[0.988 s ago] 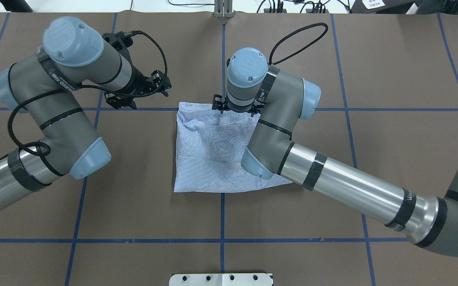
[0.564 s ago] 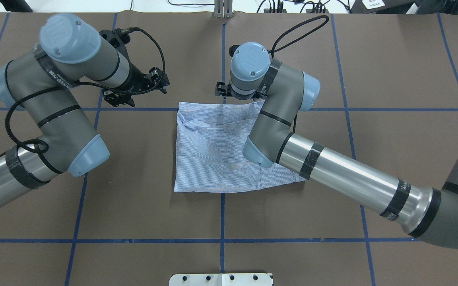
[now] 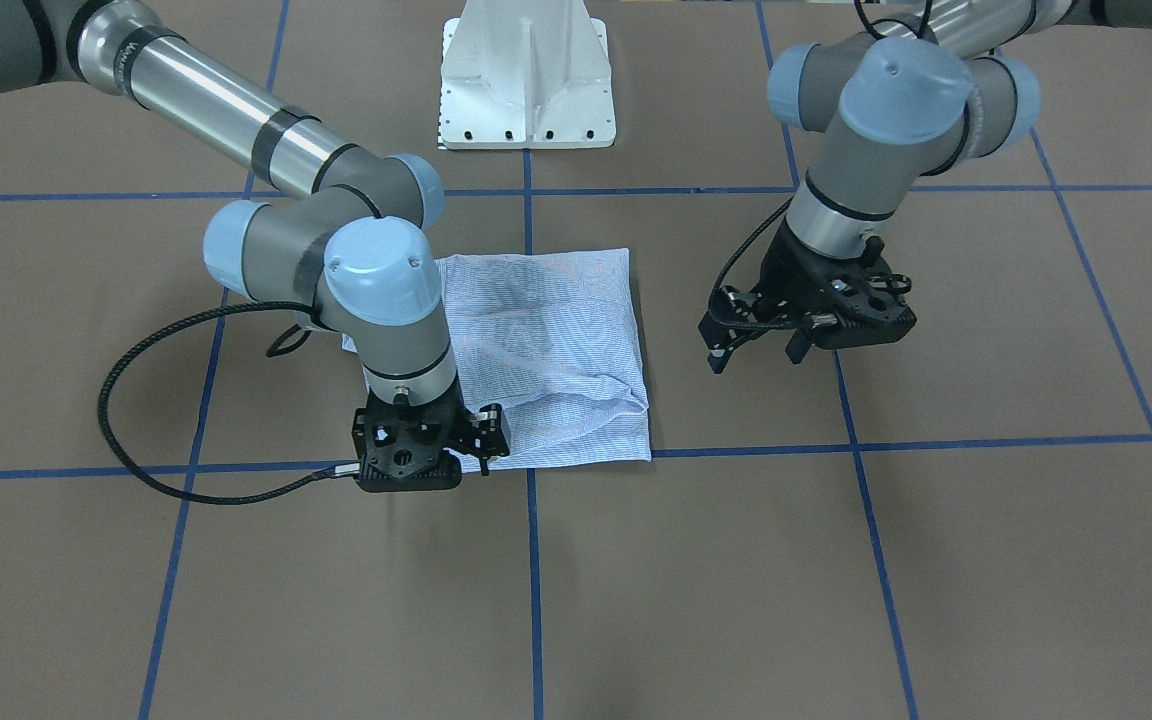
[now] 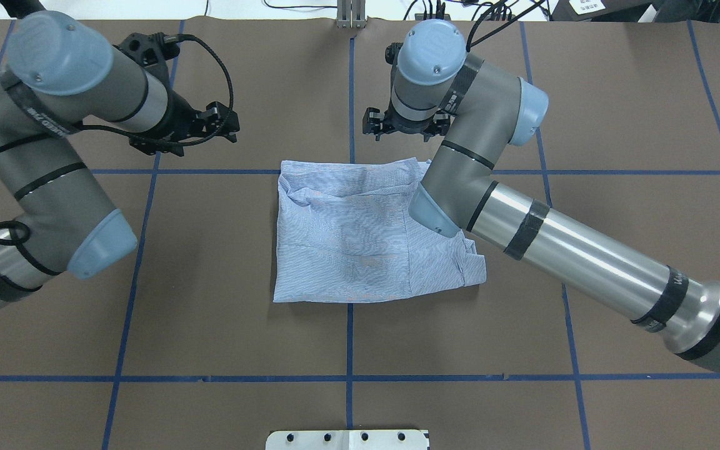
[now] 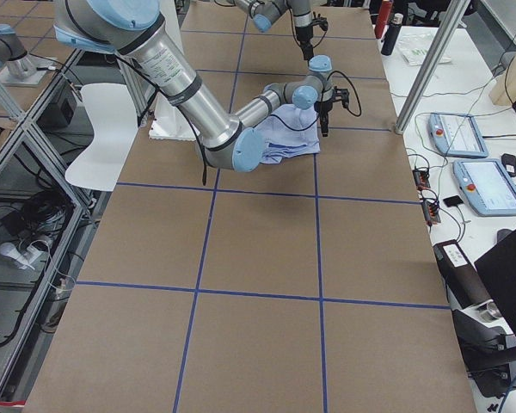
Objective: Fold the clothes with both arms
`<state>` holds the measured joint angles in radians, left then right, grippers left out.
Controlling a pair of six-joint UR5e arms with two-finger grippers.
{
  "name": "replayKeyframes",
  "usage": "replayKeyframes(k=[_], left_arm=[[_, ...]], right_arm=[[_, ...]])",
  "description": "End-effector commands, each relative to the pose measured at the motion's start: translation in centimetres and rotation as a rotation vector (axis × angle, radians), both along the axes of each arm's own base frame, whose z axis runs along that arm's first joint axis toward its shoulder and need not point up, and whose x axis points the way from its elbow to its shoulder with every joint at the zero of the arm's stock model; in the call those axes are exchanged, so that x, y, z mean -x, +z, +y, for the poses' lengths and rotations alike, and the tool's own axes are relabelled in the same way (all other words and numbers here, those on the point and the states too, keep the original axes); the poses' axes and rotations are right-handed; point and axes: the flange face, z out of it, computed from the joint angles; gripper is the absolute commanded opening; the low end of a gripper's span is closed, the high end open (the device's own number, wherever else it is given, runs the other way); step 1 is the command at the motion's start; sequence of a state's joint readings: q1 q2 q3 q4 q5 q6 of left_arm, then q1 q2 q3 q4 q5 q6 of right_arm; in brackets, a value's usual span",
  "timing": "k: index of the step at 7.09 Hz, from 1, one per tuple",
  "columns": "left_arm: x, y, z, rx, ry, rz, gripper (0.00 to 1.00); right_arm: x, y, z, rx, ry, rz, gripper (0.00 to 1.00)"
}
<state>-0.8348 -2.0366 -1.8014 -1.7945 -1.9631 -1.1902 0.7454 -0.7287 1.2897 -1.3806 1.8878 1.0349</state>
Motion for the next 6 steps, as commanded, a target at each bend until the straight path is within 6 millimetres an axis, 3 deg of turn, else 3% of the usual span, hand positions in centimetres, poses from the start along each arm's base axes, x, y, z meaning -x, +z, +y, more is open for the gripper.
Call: replayKeyframes(k=[1,3,6], left_arm=[[8.6,3.9,-0.8,-0.167,0.034,-0.108,1.0],[16.4,8.6,-3.1,-0.194,-0.02,-0.202,1.0],[28.8,14.5,-7.4,-0.223,-0.005,-0.301,1.0]], right_arm=[[-11.8,1.7,-3.1,0.022,-0.075,0.009,1.0],[-20.7,6.8,-4.1,0.058,-0.067,-0.023,1.0],[-33.2,15.7,-2.8,-0.068,-0.164,0.062,1.0]])
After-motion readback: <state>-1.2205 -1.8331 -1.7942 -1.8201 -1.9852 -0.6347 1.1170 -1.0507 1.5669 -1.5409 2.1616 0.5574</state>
